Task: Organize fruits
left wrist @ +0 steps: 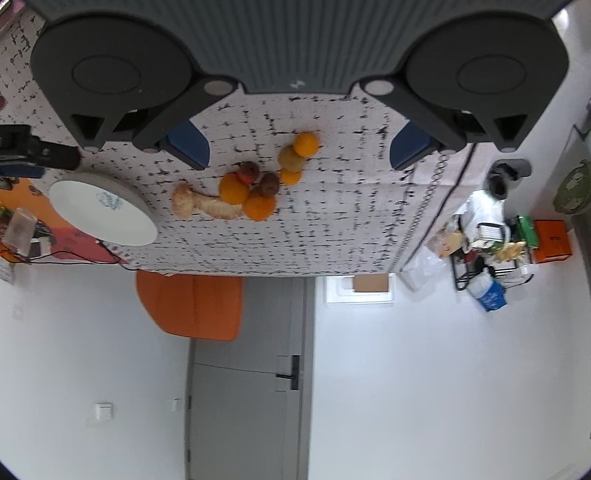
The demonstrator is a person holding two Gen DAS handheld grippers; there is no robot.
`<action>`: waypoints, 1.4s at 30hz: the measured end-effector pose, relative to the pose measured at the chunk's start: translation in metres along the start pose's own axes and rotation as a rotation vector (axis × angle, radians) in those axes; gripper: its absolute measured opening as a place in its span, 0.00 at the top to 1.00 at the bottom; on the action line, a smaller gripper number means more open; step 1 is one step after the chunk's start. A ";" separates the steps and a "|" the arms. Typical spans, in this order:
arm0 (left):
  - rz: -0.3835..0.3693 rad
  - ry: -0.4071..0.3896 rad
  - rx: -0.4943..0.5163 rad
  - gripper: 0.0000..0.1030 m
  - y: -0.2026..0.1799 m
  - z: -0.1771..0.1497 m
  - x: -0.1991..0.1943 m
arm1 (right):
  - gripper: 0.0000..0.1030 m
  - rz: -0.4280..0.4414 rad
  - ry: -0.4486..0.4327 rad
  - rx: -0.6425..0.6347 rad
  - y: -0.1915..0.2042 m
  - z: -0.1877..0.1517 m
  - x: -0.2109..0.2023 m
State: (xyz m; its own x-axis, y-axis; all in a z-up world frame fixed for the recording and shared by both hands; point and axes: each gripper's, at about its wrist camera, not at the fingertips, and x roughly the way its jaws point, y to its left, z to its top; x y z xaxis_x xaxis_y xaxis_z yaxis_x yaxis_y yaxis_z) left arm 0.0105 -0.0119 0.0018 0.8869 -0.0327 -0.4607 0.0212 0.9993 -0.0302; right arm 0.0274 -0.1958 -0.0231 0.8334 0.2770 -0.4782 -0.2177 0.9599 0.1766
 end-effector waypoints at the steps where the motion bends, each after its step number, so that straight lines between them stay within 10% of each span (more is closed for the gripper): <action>1: -0.008 -0.003 0.001 0.00 -0.001 -0.001 0.002 | 0.00 -0.006 0.003 -0.001 0.000 0.000 0.003; 13: -0.008 0.036 -0.061 0.04 0.010 -0.005 0.037 | 0.00 0.043 0.042 0.018 0.002 0.003 0.034; 42: -0.083 0.160 -0.104 0.78 0.033 -0.015 0.101 | 0.01 0.149 0.085 0.006 0.042 0.018 0.101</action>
State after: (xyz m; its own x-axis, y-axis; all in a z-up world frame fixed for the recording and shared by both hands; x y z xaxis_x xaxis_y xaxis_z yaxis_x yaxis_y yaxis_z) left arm 0.0940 0.0178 -0.0597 0.7995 -0.1253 -0.5874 0.0357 0.9862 -0.1618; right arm 0.1114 -0.1284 -0.0487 0.7459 0.4188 -0.5179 -0.3322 0.9079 0.2557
